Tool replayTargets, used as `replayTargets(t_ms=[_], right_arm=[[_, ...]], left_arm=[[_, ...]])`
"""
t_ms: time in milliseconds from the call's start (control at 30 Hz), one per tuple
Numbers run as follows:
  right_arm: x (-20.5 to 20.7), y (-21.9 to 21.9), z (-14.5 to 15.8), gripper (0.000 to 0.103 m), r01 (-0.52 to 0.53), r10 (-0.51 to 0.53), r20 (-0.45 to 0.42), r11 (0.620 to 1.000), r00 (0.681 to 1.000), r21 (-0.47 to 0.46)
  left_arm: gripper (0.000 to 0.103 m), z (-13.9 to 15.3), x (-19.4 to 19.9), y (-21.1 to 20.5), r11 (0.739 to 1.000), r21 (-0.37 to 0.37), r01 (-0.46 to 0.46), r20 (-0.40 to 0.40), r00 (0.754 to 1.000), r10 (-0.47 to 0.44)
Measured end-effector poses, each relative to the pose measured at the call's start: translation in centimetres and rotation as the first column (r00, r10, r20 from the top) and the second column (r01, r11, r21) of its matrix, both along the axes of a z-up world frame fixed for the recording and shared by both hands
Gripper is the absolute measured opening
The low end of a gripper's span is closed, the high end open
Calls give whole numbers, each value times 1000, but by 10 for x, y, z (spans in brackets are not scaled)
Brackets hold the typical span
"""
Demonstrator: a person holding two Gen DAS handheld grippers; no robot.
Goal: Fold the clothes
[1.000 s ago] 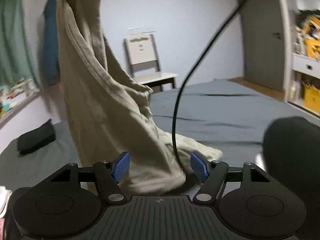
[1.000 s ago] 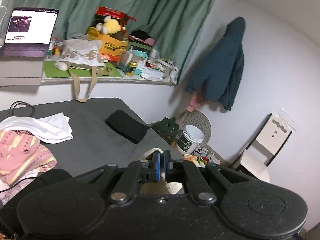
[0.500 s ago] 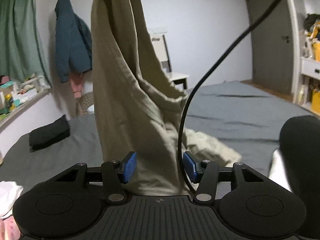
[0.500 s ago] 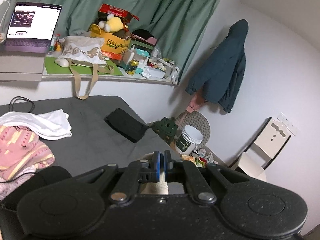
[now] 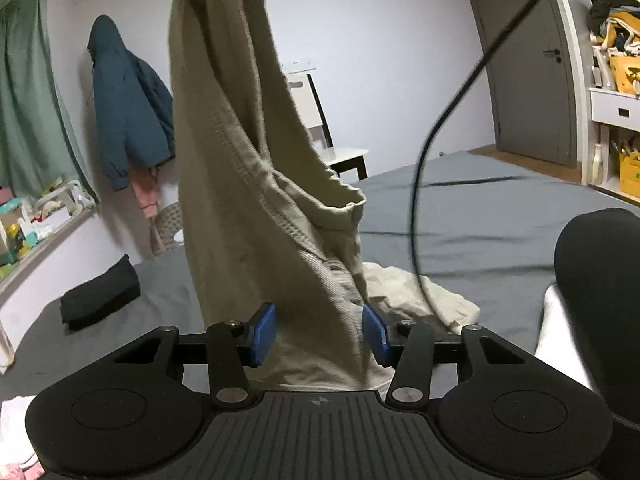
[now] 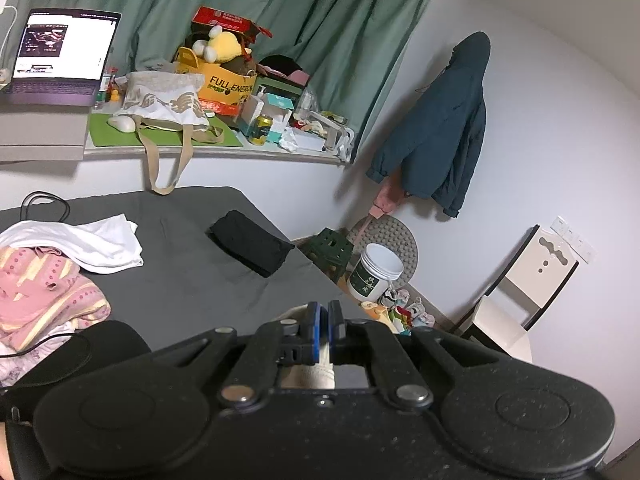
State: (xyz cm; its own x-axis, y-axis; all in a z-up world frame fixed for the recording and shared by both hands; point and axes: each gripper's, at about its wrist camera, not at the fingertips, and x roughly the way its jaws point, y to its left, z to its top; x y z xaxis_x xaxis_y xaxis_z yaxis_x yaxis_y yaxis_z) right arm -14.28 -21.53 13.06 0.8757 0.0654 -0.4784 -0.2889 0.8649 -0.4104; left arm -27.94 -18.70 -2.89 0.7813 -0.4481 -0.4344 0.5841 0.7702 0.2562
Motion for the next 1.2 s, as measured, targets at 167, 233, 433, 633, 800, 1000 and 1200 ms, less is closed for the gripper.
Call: replayTargets(t_ms=[167, 233, 433, 633, 800, 1000, 1200], right_arm=[[2, -1, 3, 4, 5, -4, -4, 999, 1000, 32], [-1, -1, 4, 4, 0, 0, -2, 999, 1000, 33], [-9, -2, 7, 4, -3, 3, 8, 1000, 1000, 26], [-11, -8, 9, 4, 8, -8, 12, 1000, 1000, 27], [-14, -21, 5, 4, 41, -41, 8, 999, 999, 15], [-24, -53, -12, 4, 133, -132, 31, 991, 991, -34], [-45, -83, -30, 4, 236, -220, 140, 965, 965, -110]], left_arm=[[49, 0, -13, -9, 1000, 17, 26, 16, 1000, -26], [43, -1, -10, -11, 1000, 17, 13, 2, 1000, -13], [27, -7, 29, 5, 999, -26, -45, -74, 996, 43], [21, -8, 37, 13, 998, -38, -49, -77, 996, 46], [5, -5, 45, 26, 999, -40, -1, -101, 995, -3], [4, 13, 53, 57, 1000, -6, 10, -27, 1000, -10], [4, 78, 91, 91, 996, -42, -81, 121, 989, 86]])
